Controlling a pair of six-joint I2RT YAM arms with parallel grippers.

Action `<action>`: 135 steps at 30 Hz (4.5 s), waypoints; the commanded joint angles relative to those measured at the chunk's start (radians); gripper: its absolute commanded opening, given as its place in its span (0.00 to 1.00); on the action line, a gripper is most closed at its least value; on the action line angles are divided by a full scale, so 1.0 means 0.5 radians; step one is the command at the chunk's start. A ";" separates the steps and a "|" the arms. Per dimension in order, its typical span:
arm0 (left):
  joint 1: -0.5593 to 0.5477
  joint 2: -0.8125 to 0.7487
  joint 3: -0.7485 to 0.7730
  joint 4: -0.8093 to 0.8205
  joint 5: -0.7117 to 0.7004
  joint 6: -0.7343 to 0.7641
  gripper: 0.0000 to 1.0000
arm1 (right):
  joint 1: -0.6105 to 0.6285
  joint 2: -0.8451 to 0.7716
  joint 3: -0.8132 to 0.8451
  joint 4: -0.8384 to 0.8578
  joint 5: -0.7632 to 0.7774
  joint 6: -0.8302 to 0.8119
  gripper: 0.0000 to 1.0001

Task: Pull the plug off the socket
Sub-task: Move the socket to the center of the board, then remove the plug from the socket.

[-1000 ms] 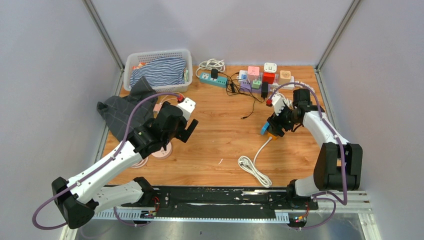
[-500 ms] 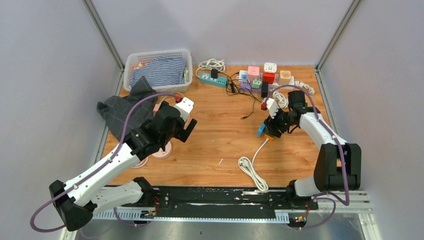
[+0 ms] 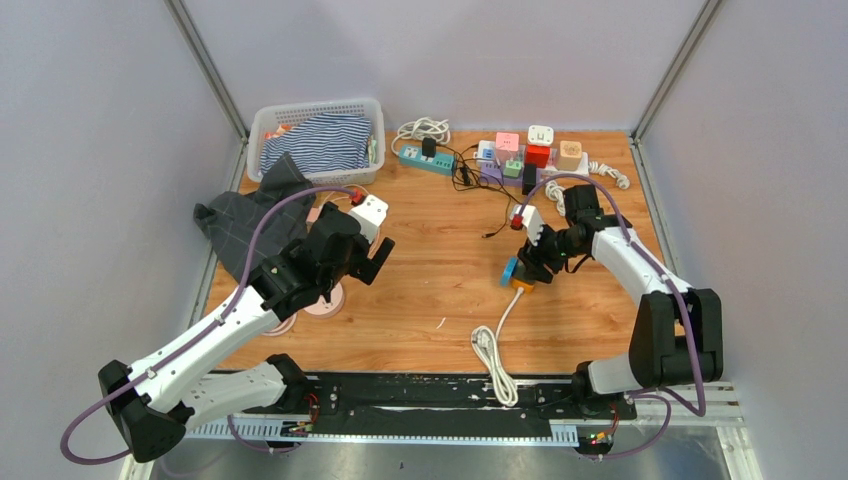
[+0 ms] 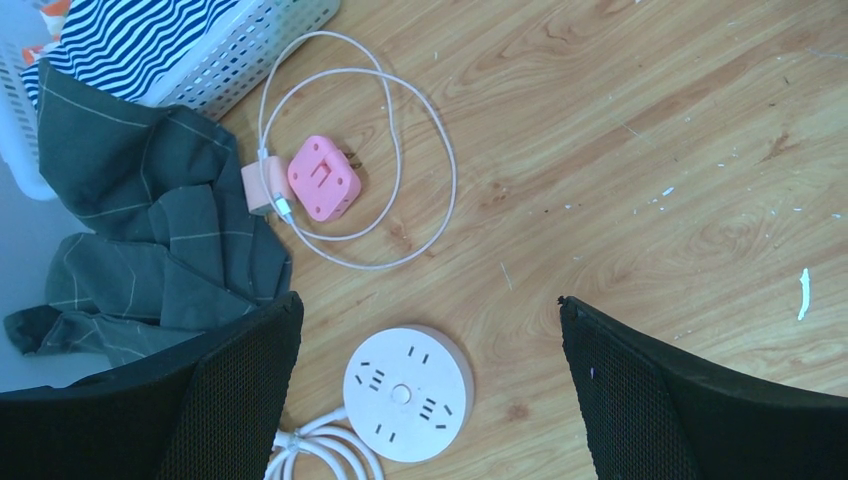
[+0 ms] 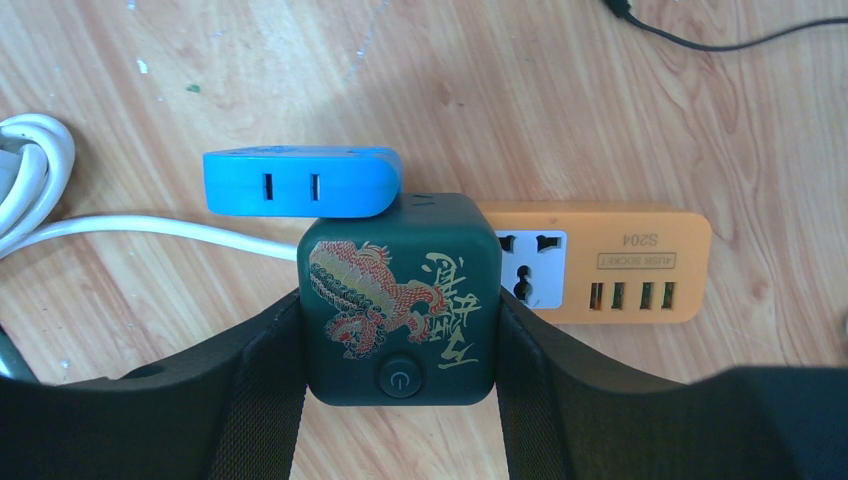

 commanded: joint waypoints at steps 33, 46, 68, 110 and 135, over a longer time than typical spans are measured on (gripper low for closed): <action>-0.592 0.045 -1.078 2.062 0.768 -0.465 1.00 | 0.334 0.174 0.058 -0.346 -0.257 -0.301 0.02; -0.690 0.838 -0.809 2.390 0.502 -0.600 0.96 | 0.334 0.218 0.060 -0.373 -0.274 -0.287 0.02; -0.854 1.607 -0.907 3.795 0.118 -0.746 0.92 | 0.331 0.251 0.067 -0.393 -0.295 -0.262 0.01; -0.854 1.738 -0.596 3.130 -0.126 -0.506 0.56 | 0.331 0.317 0.085 -0.461 -0.330 -0.294 0.00; -0.823 1.686 -0.810 3.422 0.578 -0.095 0.48 | 0.400 0.320 0.065 -0.710 -0.516 -0.657 0.01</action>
